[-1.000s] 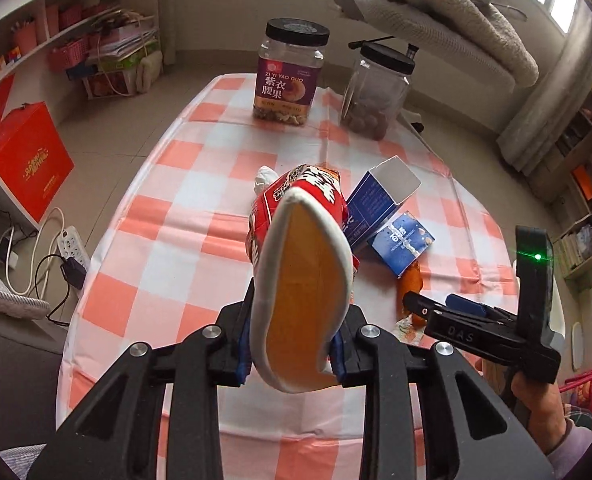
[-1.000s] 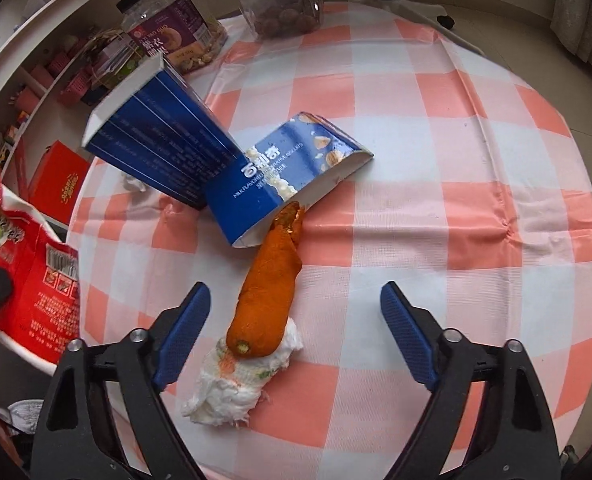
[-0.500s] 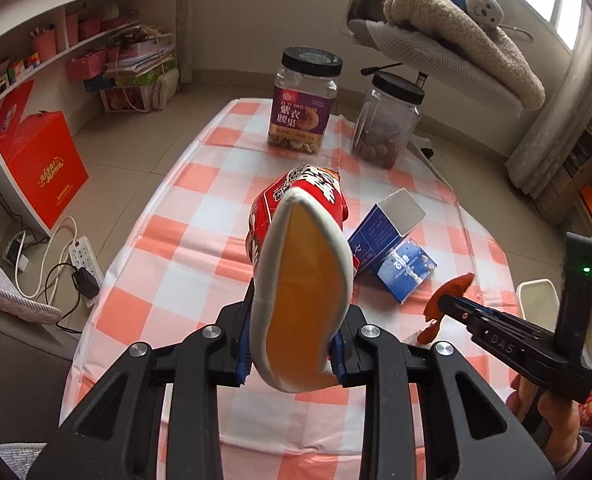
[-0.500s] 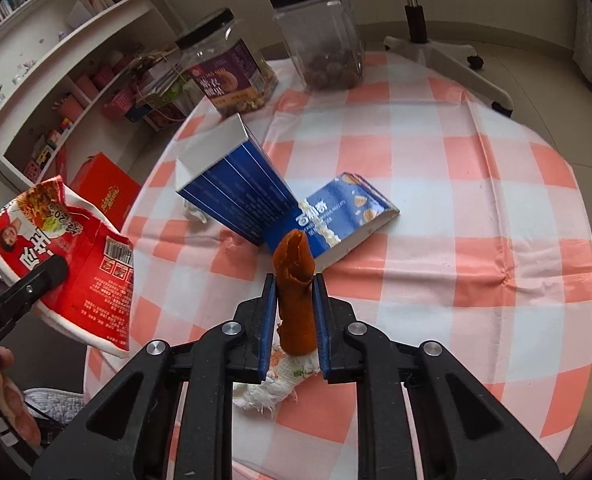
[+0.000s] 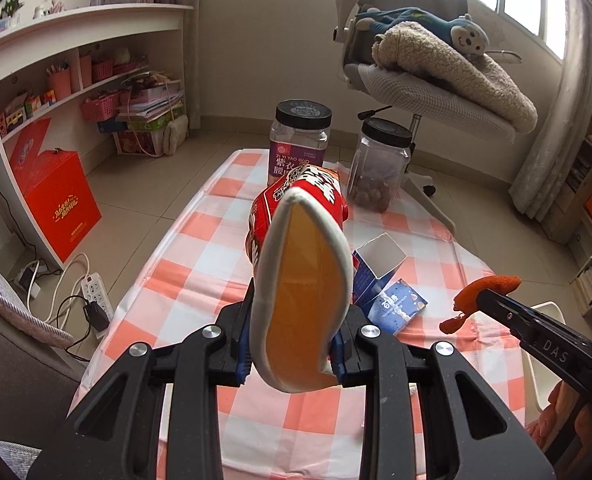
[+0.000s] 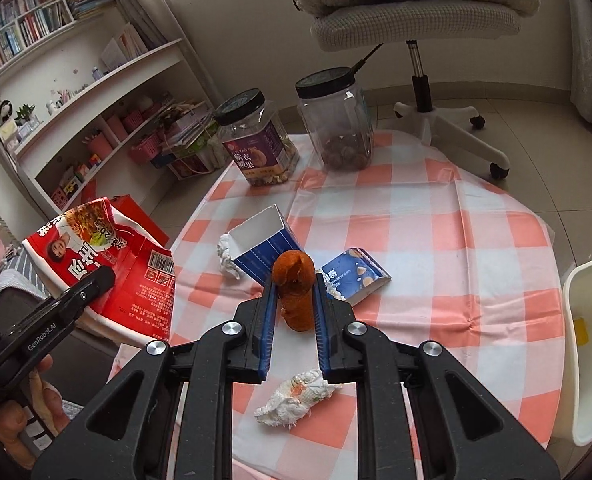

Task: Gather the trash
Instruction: 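Carry the orange stick into the wastebasket and open the right tool while the left tool holds the packet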

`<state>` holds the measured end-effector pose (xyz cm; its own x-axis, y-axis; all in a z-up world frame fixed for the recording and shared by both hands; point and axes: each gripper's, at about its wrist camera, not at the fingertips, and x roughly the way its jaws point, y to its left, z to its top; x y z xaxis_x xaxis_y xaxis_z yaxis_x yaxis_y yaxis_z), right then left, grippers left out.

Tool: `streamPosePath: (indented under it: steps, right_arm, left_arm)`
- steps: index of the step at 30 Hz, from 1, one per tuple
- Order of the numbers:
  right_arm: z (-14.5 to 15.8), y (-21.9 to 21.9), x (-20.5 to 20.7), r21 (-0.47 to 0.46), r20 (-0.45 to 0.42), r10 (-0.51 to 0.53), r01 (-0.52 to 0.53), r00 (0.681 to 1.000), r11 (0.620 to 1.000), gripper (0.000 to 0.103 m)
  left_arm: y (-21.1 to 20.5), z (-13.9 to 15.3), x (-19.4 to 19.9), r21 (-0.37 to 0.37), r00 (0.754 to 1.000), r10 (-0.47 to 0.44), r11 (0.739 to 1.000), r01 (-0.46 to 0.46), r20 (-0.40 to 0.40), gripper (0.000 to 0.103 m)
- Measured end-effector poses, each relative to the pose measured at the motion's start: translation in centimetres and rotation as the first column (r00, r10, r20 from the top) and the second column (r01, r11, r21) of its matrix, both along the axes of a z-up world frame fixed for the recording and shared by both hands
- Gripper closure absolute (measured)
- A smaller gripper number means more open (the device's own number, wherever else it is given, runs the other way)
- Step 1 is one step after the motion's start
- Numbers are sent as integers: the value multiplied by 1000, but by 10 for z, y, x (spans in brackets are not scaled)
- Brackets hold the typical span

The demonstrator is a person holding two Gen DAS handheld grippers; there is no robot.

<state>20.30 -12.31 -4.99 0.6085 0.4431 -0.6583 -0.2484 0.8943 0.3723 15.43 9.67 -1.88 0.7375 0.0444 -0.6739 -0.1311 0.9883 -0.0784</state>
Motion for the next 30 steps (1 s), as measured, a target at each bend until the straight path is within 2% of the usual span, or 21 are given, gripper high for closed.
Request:
streamPosePath:
  steps: [10, 30]
  right_arm:
    - [16, -16, -13, -17, 59, -11, 12, 998, 1000, 87]
    - [26, -67, -29, -34, 92, -100, 104, 991, 994, 87]
  left_arm:
    - [-25, -1, 1, 14, 999, -38, 999, 37, 13, 73]
    - [-75, -4, 7, 18, 991, -133, 991, 133, 21, 73]
